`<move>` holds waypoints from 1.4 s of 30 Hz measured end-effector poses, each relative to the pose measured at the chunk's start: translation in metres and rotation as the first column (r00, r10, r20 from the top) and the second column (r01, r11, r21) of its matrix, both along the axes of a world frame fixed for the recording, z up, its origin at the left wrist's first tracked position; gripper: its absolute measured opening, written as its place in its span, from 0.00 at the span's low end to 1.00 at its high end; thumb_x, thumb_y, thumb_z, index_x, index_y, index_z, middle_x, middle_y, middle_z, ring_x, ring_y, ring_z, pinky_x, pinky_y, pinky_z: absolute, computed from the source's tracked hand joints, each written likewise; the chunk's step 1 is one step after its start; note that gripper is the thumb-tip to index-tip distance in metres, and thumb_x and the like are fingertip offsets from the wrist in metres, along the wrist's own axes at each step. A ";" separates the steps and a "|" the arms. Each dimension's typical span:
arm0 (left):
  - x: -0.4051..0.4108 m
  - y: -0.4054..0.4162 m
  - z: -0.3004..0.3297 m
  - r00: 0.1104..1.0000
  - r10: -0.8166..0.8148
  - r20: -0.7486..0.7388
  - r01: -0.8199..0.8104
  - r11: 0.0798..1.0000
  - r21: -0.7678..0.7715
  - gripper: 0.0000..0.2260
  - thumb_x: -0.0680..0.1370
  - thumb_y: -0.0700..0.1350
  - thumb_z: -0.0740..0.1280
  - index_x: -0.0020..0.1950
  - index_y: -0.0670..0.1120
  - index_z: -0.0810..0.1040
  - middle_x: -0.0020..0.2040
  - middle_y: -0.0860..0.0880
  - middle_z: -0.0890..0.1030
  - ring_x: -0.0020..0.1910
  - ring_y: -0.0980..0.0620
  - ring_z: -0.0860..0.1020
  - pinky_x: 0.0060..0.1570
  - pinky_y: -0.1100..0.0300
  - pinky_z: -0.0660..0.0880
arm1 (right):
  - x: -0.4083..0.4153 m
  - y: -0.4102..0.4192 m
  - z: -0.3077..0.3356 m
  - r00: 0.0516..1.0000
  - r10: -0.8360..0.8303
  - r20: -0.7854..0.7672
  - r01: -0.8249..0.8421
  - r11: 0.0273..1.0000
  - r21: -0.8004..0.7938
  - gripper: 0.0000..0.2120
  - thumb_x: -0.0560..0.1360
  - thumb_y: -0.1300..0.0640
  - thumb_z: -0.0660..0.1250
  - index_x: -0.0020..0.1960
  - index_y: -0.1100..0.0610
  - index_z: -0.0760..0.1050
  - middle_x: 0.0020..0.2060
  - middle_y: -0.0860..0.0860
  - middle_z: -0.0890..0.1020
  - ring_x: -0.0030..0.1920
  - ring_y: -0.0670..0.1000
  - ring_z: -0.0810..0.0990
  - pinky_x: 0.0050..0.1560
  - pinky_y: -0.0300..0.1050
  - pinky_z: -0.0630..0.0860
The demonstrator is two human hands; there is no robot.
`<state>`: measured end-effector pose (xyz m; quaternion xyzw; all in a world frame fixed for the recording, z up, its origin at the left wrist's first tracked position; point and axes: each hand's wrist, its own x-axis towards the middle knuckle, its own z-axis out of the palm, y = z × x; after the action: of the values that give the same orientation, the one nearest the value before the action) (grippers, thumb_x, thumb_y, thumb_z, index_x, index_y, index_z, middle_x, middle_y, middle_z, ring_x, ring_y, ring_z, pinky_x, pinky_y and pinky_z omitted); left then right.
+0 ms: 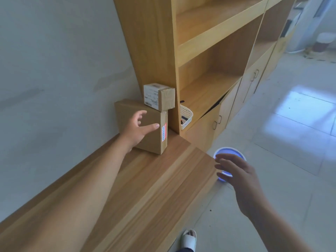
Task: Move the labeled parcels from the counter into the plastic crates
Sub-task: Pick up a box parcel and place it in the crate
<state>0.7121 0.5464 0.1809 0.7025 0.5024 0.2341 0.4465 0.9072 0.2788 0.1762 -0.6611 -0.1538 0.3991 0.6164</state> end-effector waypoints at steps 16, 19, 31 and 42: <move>0.081 0.167 -0.037 0.969 -0.149 0.197 0.147 0.989 0.029 0.58 0.55 0.59 0.85 0.79 0.51 0.61 0.69 0.52 0.73 0.67 0.59 0.75 0.67 0.61 0.76 | 0.037 0.074 -0.007 0.997 -0.061 0.041 0.067 0.987 -0.144 0.10 0.79 0.65 0.68 0.48 0.56 0.87 0.47 0.53 0.88 0.53 0.58 0.86 0.59 0.56 0.81; 0.078 0.151 -0.027 0.973 -0.085 0.215 0.062 0.992 0.114 0.54 0.55 0.58 0.83 0.77 0.54 0.63 0.66 0.55 0.69 0.65 0.61 0.74 0.64 0.68 0.72 | 0.039 0.080 -0.009 0.999 -0.028 0.038 0.033 0.987 -0.157 0.11 0.79 0.65 0.68 0.46 0.54 0.88 0.47 0.53 0.88 0.52 0.57 0.86 0.58 0.55 0.81; 0.044 -0.071 0.003 0.986 -0.101 0.129 0.051 0.937 0.345 0.56 0.61 0.52 0.87 0.79 0.63 0.57 0.74 0.53 0.57 0.74 0.66 0.59 0.67 0.79 0.58 | 0.068 0.122 0.014 0.825 0.554 -0.109 -0.557 0.831 0.005 0.32 0.67 0.39 0.76 0.70 0.40 0.76 0.61 0.45 0.85 0.62 0.51 0.84 0.63 0.59 0.81; 0.075 -0.203 -0.002 0.983 -0.172 -0.068 0.182 0.962 0.203 0.59 0.61 0.52 0.87 0.75 0.79 0.48 0.75 0.74 0.40 0.80 0.68 0.46 0.74 0.75 0.50 | 0.123 0.108 -0.013 0.307 0.928 -0.212 -0.944 0.325 0.059 0.34 0.68 0.42 0.72 0.72 0.51 0.75 0.66 0.58 0.82 0.67 0.64 0.80 0.72 0.68 0.69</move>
<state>0.7867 0.3435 0.1792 0.7932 0.4213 0.2271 0.3767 1.0304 0.3865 0.1631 -0.4266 -0.4280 0.7541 0.2571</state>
